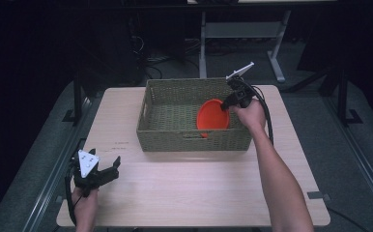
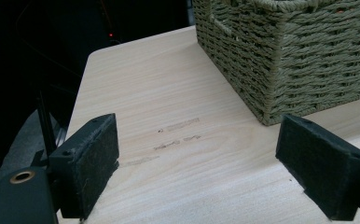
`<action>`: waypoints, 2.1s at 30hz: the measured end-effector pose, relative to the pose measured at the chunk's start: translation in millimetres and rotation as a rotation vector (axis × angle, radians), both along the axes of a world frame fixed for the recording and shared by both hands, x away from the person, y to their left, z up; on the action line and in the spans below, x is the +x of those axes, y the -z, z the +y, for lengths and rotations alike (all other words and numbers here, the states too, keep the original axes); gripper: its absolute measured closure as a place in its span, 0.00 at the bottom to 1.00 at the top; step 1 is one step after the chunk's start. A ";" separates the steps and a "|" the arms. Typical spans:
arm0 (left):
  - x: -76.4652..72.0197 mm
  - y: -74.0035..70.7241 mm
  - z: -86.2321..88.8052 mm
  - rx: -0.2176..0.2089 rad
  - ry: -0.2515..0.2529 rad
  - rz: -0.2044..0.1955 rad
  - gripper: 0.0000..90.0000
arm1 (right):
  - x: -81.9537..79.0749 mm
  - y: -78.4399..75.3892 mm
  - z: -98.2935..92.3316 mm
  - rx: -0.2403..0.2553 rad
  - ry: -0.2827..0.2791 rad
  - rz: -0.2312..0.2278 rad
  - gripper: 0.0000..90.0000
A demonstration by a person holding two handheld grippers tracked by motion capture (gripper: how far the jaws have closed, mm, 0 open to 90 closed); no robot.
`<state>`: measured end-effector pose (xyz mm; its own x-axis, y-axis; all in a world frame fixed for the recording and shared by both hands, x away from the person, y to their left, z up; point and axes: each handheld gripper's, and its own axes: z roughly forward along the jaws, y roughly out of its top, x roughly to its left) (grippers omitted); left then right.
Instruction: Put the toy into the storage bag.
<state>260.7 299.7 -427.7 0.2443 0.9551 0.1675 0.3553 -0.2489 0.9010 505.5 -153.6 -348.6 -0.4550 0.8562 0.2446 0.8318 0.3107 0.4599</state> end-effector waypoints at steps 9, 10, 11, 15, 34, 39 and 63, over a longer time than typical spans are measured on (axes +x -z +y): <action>-0.5 -0.3 -0.1 0.001 -0.002 -0.001 0.14 | -2.6 -5.5 -5.6 -0.024 0.024 -0.020 0.75; -0.2 0.0 -0.2 -0.002 -0.003 -0.001 0.14 | -3.2 -6.3 -8.0 -0.003 0.026 -0.023 0.75; 0.0 0.2 -0.4 -0.004 -0.005 -0.001 0.14 | -3.3 -6.7 -9.5 0.007 0.026 -0.018 0.74; -0.7 -0.4 -0.1 0.005 -0.001 0.000 0.14 | -4.8 -7.1 -11.7 0.016 0.017 -0.016 0.70; -0.3 -0.4 -0.3 -0.001 -0.005 -0.001 0.14 | -26.5 -16.7 -29.5 0.148 -0.034 -0.029 0.44; -0.6 -0.4 -1.9 0.005 -0.001 -0.002 0.14 | -36.2 -19.3 -35.4 0.184 -0.048 -0.032 0.40; -0.2 0.3 -1.5 0.003 -0.003 -0.006 0.14 | -70.4 -21.4 -47.0 0.257 -0.133 -0.060 0.33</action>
<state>260.5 298.2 -428.0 0.2404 0.9554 0.1718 0.3509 -0.2506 0.9023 435.1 -200.6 -327.2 -0.5796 0.7014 0.4149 0.7604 0.2823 0.5849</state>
